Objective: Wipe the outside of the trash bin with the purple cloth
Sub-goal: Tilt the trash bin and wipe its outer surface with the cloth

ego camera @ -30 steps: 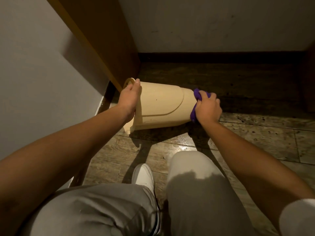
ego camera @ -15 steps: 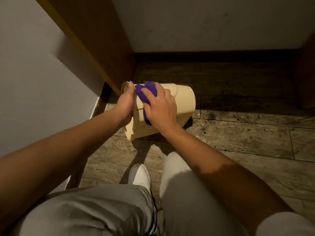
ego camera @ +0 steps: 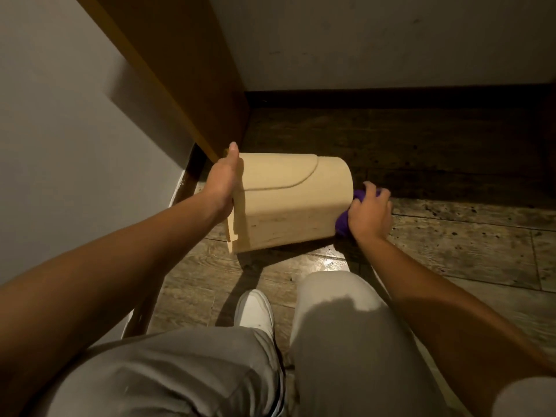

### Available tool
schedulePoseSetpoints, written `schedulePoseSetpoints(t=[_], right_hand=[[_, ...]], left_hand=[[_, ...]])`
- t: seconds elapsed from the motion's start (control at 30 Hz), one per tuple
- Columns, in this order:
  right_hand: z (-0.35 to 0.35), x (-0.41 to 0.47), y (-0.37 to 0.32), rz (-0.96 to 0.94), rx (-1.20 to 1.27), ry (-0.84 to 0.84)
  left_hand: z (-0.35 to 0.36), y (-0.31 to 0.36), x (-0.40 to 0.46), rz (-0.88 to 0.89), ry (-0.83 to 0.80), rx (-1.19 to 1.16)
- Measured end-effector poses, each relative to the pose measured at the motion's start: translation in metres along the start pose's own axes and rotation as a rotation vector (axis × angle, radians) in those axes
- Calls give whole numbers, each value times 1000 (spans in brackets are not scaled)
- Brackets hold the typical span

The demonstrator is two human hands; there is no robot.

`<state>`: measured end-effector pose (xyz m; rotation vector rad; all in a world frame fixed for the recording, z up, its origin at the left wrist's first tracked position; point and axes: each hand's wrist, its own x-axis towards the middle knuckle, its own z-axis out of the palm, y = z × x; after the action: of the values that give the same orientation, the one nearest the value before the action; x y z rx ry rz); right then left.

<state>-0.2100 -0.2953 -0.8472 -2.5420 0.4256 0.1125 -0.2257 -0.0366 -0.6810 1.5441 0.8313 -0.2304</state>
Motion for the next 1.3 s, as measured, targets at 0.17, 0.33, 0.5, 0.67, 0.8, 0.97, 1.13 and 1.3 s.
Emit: schedulePoseSetpoints(t=[0.17, 0.33, 0.5, 0.67, 0.8, 0.97, 1.13, 1.3], right_hand=[[-26, 1, -24, -50, 248, 96], [-62, -9, -81, -317, 417, 32], [-52, -54, -153, -650, 328, 68], [-18, -65, -150, -646, 182, 57], [2, -50, -110, -581, 103, 88], [15, -22, -56, -374, -19, 110], [18, -8, -12, -181, -89, 47], [-2, 22, 18, 40, 56, -139]], left_hand=[[-6, -18, -16, 41, -240, 84], [9, -27, -20, 21, -169, 96], [20, -19, -22, -1, -189, -65], [16, -21, -21, -9, -222, -90], [4, -25, -13, -27, -179, 61], [0, -33, -6, -14, -161, 88], [3, -29, -10, 1, -167, 114], [-7, -30, -12, 55, -166, 201]])
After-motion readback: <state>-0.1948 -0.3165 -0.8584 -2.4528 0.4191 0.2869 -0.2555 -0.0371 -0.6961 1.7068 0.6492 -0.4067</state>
